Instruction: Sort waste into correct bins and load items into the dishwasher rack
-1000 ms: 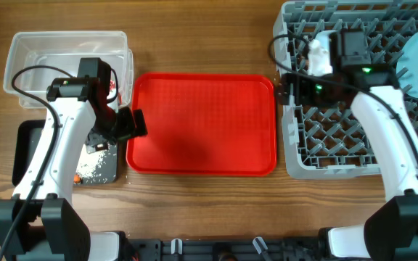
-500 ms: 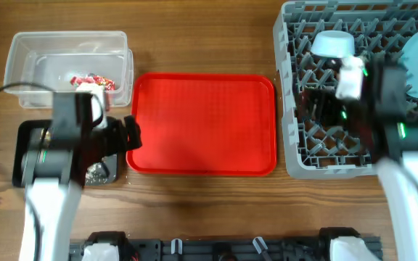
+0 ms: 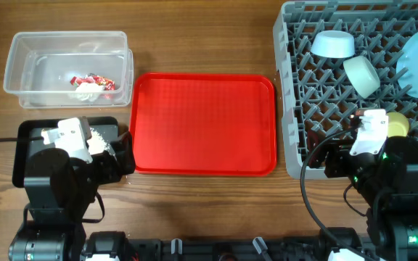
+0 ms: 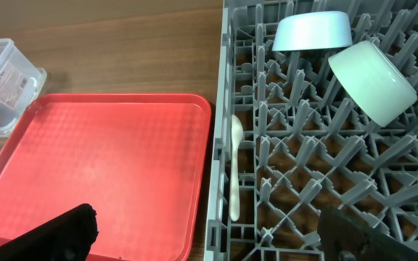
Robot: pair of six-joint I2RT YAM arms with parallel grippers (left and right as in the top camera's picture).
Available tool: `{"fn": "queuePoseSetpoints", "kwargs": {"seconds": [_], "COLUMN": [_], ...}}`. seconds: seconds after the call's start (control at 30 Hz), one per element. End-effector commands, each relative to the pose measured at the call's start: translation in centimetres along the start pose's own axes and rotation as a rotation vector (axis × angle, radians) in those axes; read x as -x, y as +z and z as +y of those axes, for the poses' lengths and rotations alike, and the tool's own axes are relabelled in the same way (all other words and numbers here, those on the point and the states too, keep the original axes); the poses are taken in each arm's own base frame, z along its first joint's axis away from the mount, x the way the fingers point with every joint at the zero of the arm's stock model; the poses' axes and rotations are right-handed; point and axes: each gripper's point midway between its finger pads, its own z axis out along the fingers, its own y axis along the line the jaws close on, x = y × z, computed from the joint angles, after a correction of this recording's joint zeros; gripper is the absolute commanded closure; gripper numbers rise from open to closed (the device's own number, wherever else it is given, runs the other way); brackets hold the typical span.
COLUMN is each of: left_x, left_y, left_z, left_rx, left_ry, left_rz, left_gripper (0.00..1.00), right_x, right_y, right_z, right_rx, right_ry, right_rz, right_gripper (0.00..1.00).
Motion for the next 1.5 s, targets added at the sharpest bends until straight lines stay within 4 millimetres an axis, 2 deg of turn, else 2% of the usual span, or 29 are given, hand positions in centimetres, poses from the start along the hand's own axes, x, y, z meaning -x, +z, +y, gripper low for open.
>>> {"fn": "queuePoseSetpoints", "kwargs": {"seconds": [0.0, 0.37, 0.53, 0.63, 0.73, 0.8, 1.1, 1.47], "left_x": [-0.4, -0.4, -0.4, -0.4, -0.4, -0.4, -0.4, -0.4], "left_y": [0.1, 0.1, 0.1, 0.1, 0.1, 0.1, 0.1, 0.1], "left_z": [0.0, 0.0, 0.0, 0.0, 0.0, 0.0, 0.0, 0.0], "left_rx": [-0.004, -0.004, -0.004, -0.004, -0.004, -0.004, -0.004, -0.004], "left_ry": [-0.015, -0.015, -0.015, -0.015, -0.015, -0.015, -0.015, -0.015], "left_rz": [0.010, 0.011, 0.011, 0.011, 0.011, 0.011, 0.011, 0.011], "left_gripper": [0.00, 0.00, 0.00, 0.00, 0.00, 0.00, 0.00, 0.00], "right_x": [-0.4, -0.8, -0.3, -0.1, -0.2, -0.1, 0.2, -0.4], "right_y": [0.4, 1.3, 0.1, -1.3, -2.5, -2.7, -0.6, 1.2], "right_z": [-0.5, -0.7, -0.4, -0.2, 0.3, 0.6, 1.2, -1.5], "right_rx": [-0.024, -0.027, -0.023, -0.020, -0.007, 0.009, 0.083, -0.027], "right_ry": [-0.014, -0.007, -0.015, -0.032, -0.050, -0.069, -0.143, -0.130], "right_rz": [0.017, 0.058, 0.008, -0.042, -0.114, -0.190, -0.576, -0.849], "right_gripper": [0.00, 0.00, 0.00, 0.00, 0.00, 0.00, 0.00, 0.00]}}
